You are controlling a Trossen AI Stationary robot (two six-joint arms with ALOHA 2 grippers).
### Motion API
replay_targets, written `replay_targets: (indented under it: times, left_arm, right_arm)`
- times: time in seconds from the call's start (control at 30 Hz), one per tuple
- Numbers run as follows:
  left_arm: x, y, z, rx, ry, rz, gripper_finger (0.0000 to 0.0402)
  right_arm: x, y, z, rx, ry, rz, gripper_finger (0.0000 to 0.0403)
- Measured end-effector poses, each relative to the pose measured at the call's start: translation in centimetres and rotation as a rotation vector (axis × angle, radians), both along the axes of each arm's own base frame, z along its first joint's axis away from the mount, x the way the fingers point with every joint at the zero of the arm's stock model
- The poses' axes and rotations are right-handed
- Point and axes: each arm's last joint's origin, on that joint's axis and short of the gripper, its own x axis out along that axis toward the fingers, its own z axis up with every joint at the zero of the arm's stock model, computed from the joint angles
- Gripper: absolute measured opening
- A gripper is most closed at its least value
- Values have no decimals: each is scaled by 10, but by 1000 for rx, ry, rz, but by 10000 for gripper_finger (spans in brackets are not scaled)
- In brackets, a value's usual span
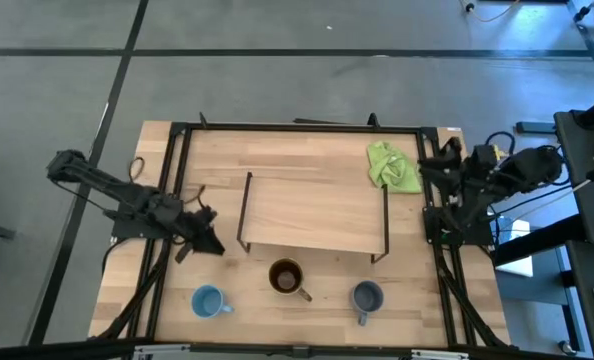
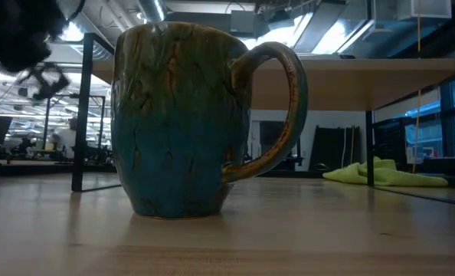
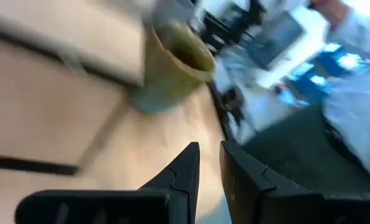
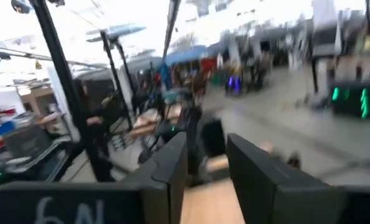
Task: Stack small to large cups/mugs on shelf
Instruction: Put the green mug on the shelf
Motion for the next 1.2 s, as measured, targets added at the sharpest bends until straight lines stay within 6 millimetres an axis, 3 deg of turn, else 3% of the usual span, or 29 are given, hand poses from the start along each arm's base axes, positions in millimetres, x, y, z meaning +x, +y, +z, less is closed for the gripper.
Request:
replay_targets:
  times: [0.1,0.2,0.27,0.33,0.5,0.8,0.93,1.07,1.13,1.2]
  left_arm:
    - [-5,15,55,149,-151,174,59]
    - [-16,28,113,240,-347,355,59]
    - [-23,31,139,234,-424,378,59]
    - [-23,30,153,191,-453,328,59]
    - [-23,26,158,146,-462,219,59]
    - [-17,24,149,295,-414,133,59]
    - [-19,24,133,326,-252,101,59]
    - [-22,24,120,291,-101,68,59]
    - [-23,23,118,299,-87,49,59]
    - [-24,23,117,321,-86,24,59]
  right_arm:
    - [23,11,15,-126,134,0,116]
    - [50,21,18,-176,392,-23,116]
    - [70,29,21,-153,525,15,116]
    - [92,40,28,-114,585,95,116]
    - [145,68,44,-82,638,302,116]
    - [236,109,59,-4,502,340,116]
    - [247,112,53,20,651,325,116]
    - [248,103,30,285,955,215,116]
    - [253,103,25,382,983,192,116]
    - [264,112,22,327,936,245,116]
